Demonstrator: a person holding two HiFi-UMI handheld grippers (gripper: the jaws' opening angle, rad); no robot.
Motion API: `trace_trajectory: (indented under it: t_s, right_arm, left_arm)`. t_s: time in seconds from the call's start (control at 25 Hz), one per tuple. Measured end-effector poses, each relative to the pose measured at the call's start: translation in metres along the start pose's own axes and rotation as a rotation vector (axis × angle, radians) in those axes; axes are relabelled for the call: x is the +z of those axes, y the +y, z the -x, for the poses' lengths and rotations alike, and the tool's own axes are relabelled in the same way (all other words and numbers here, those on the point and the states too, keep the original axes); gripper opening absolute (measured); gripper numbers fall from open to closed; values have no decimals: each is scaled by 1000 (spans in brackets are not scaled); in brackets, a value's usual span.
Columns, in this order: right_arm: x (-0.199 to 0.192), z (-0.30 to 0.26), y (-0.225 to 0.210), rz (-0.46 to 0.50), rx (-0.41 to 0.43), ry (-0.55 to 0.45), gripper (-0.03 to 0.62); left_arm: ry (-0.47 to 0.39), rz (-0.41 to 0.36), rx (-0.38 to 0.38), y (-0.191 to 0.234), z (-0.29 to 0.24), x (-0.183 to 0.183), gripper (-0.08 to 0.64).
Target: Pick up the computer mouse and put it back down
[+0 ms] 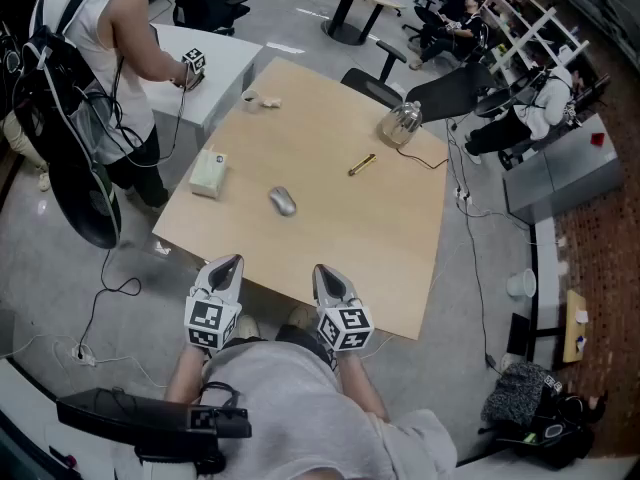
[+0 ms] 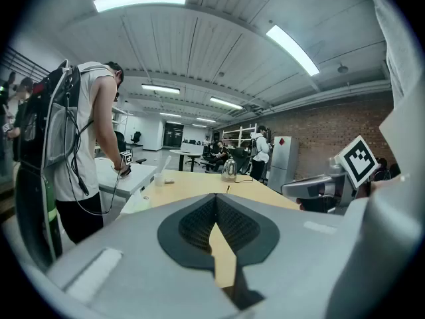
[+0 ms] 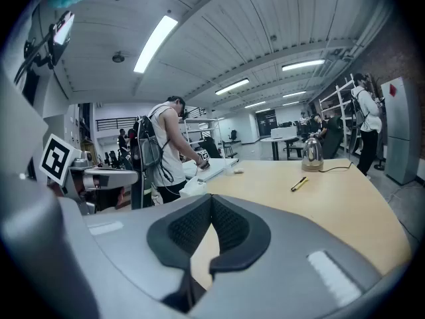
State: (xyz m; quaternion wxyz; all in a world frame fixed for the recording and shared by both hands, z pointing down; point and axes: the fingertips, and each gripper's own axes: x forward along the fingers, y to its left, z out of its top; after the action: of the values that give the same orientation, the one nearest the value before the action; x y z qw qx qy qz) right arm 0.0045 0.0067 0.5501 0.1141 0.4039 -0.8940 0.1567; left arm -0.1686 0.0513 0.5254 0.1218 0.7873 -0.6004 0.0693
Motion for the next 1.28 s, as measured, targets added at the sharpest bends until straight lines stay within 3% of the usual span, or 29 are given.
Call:
trace_trajectory:
  t_s: [0.64,1.28]
  right_arm:
    - [1,-1,1,7,10,-1,6]
    - [12,-21,-16,61,21,37,6]
  left_arm:
    - [-13,5,18,3,4,0,20]
    - [-16,49,122,24,11,-7,20]
